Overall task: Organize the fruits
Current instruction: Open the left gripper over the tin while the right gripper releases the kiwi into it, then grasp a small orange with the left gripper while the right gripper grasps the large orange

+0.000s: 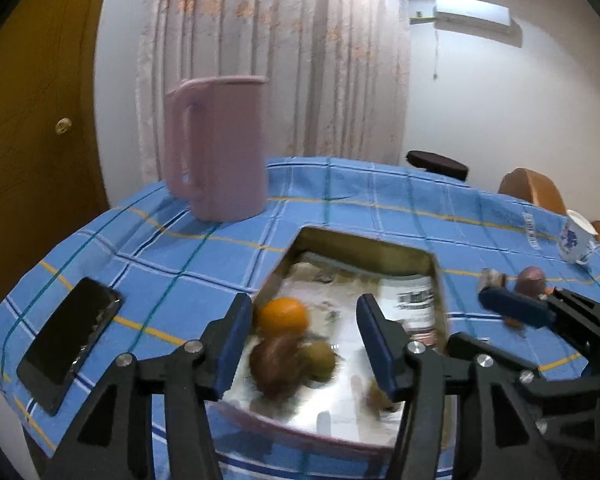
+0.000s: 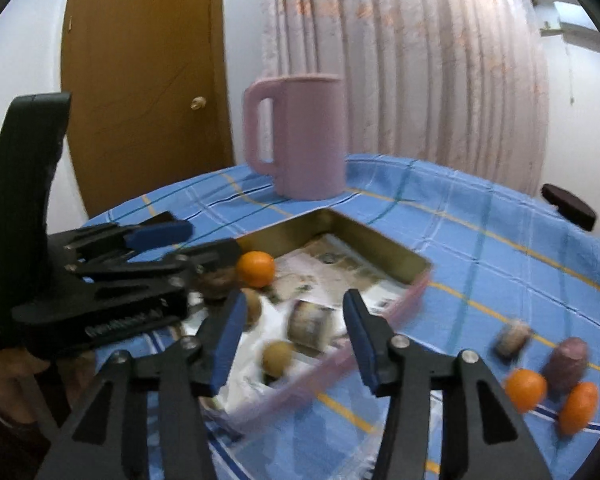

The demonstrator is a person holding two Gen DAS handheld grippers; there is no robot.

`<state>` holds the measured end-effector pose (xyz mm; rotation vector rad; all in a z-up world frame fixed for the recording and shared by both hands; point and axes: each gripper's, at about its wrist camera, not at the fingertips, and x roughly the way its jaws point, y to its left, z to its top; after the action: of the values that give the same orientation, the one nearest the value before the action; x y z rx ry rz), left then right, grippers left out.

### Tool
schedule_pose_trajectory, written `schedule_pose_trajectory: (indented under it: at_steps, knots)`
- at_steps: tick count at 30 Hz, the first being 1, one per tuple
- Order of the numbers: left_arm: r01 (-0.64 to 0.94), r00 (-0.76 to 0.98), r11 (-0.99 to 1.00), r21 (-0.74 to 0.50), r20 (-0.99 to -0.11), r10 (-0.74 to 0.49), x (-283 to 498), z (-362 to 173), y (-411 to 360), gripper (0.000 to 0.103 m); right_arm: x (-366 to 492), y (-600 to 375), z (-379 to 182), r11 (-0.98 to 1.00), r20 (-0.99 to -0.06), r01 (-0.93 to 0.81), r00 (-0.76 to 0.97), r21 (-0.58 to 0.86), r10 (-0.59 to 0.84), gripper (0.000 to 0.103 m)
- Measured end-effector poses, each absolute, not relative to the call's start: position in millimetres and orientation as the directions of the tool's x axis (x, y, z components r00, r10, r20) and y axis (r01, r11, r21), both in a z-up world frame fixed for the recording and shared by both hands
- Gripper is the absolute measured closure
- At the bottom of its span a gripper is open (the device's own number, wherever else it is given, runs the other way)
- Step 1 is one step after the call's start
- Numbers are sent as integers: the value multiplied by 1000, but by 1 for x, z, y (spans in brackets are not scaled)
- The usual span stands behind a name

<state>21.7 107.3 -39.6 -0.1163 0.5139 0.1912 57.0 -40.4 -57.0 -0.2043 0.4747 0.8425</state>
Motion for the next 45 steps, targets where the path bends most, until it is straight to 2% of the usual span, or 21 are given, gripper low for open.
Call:
schedule_pose_trajectory:
  at_steps: [2, 9, 15, 21, 28, 30, 31, 38, 45]
  knots:
    - [-174, 858, 983, -59, -499, 122, 25, -37, 94, 46, 61, -63, -53, 693, -466, -721, 609, 13, 642, 40]
    - [13, 845, 998, -60, -533, -43, 53, -36, 25, 46, 90, -159, -49, 894, -474, -448, 788, -4, 393, 39]
    - [96, 824, 995, -24, -559, -94, 79, -39, -21, 46, 116, -210, -58, 950, -540, -310, 794, 36, 279, 39]
    - [148, 794, 989, 12, -597, -112, 98, -48, -50, 46, 131, -225, -69, 945, -593, -304, 741, 121, 315, 39]
    - [127, 784, 992, 23, -614, -86, 108, -54, -51, 46, 147, -213, -82, 933, -677, -338, 659, 123, 328, 39]
    - [127, 780, 992, 18, -619, -89, 110, -55, -51, 46, 150, -213, -86, 936, -692, -329, 647, 125, 320, 47]
    - [128, 780, 992, 18, -619, -89, 110, -55, -51, 46, 149, -215, -87, 937, -690, -326, 649, 127, 320, 53]
    - [166, 750, 986, -6, -649, -131, 119, -62, -63, 46, 137, -216, -78, 949, -639, -305, 714, 85, 287, 54]
    - [203, 717, 978, -38, -675, -175, 129, -69, -73, 46, 135, -230, -72, 958, -609, -258, 743, 125, 279, 54]
